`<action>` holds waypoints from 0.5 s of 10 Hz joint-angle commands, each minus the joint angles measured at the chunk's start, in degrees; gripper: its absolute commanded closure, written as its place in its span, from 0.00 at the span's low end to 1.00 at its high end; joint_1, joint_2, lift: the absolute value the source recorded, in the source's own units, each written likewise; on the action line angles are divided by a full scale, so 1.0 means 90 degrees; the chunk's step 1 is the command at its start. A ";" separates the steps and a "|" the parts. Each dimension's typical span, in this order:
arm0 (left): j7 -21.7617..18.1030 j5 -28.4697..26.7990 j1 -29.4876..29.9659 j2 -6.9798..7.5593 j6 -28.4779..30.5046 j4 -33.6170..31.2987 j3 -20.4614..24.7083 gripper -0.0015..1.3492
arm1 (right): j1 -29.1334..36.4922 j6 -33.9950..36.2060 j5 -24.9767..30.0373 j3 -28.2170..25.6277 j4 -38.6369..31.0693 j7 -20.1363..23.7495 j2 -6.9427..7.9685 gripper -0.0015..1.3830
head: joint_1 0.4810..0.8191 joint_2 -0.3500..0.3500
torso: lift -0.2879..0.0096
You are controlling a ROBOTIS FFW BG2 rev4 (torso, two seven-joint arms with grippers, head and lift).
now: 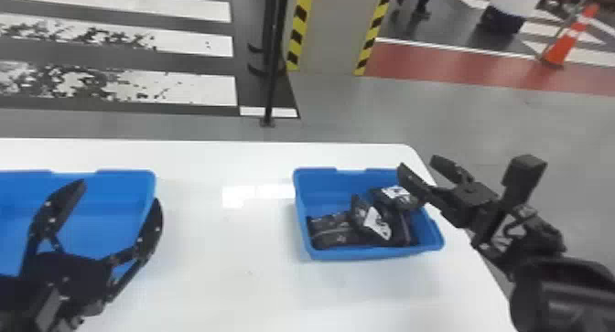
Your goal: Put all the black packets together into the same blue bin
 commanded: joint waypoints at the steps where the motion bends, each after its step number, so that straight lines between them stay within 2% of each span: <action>1: 0.0000 0.0290 0.0055 -0.0062 -0.0080 0.0000 0.0123 0.16 | 0.0768 -0.0475 -0.0243 -0.0140 -0.0836 -0.0195 0.0208 0.13 | 0.63 0.13 | 0.60; 3: 0.0000 0.1229 0.0227 -0.0160 0.0029 0.0000 0.0288 0.16 | 0.1674 -0.0928 -0.0547 -0.0140 -0.1539 -0.0566 0.0520 0.13 | 0.63 0.17 | 0.60; 4: 0.0000 0.1686 0.0320 -0.0208 0.0138 0.0000 0.0339 0.16 | 0.1955 -0.1131 -0.0662 -0.0128 -0.1633 -0.0644 0.0667 0.13 | 0.63 0.18 | 0.60; 5: 0.0010 0.1902 0.0398 -0.0247 0.0138 -0.0016 0.0377 0.16 | 0.2158 -0.0943 -0.0662 -0.0115 -0.1758 -0.0693 0.0784 0.13 | 0.63 0.21 | 0.60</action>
